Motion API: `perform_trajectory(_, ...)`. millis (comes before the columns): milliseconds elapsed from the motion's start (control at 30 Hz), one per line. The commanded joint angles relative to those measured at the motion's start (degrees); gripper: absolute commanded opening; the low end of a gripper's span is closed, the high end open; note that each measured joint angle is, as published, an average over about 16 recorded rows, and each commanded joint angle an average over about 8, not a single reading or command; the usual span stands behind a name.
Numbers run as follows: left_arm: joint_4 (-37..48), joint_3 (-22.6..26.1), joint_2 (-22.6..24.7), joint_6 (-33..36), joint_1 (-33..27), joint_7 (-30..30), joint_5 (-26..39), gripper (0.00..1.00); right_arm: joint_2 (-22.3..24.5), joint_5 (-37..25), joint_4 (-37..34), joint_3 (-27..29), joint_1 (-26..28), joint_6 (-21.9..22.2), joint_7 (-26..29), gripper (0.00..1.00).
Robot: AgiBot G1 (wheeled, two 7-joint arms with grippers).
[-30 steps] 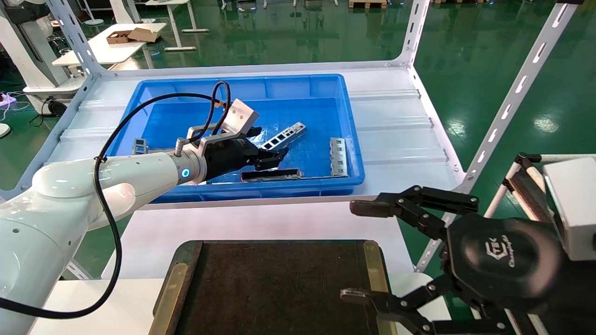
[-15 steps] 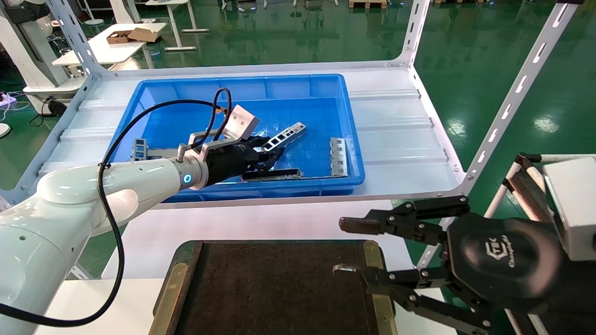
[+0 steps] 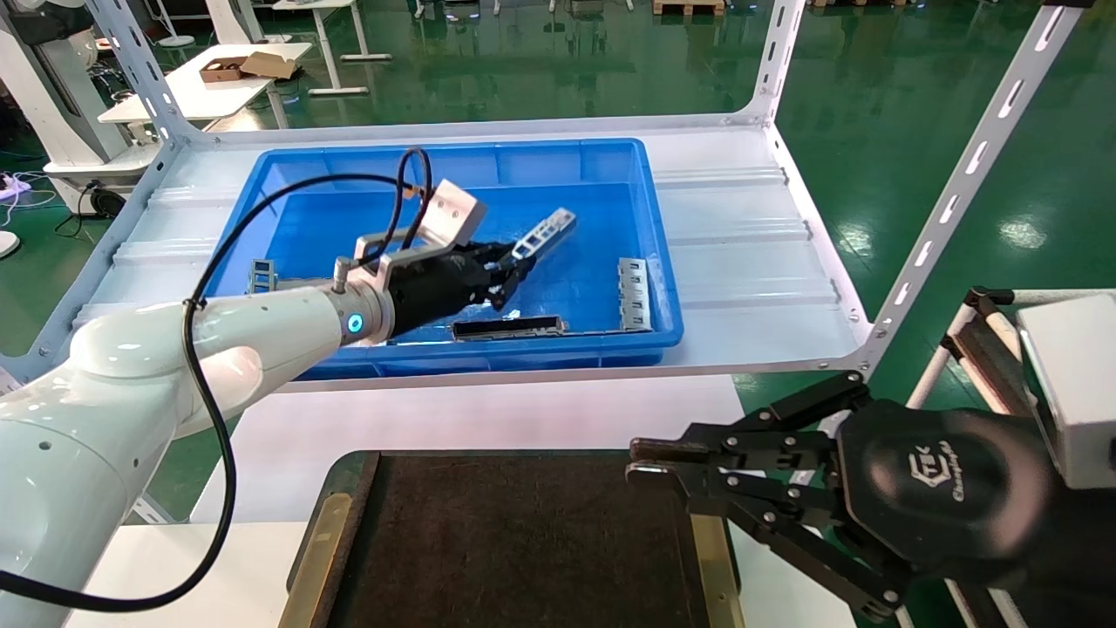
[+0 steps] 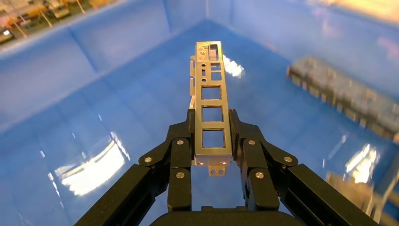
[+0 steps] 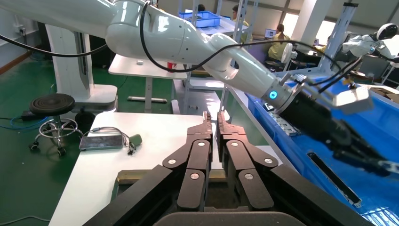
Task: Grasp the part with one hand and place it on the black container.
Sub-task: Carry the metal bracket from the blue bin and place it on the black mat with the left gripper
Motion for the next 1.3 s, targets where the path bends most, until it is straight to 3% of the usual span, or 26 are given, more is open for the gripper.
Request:
perform_trajectory(33,-0.32,-0.03,0.01,-0.15,-0.25,0.05,-0.87,0.0,0.0,0.01,0.0,-0.01,0.0,0.0,0.0,0.0)
perform_trajectory(333,0.2,-0.58,-0.74,3.91,-2.15,1.23,-4.53,0.0,0.02,0.03,0.0,-0.04,0.01,0.02,-0.02,0.0)
perform_trajectory(867,-0.49,-2.22,-7.99,25.52,-1.38,3.39,-8.65,0.0,0.04,0.07,0.0,-0.1,0.02,0.04,-0.05,0.0)
perform_trajectory(1100,-6.45,-3.09,-13.42,33.44,1.87,0.62,-10.79,0.0,0.05,0.08,0.0,-0.12,0.03,0.05,-0.06,0.0)
perform_trajectory(1300,-17.89,-3.81,-19.16,40.98,7.82,-4.32,-13.95,0.0,0.06,0.1,0.0,-0.14,0.03,0.06,-0.07,0.0)
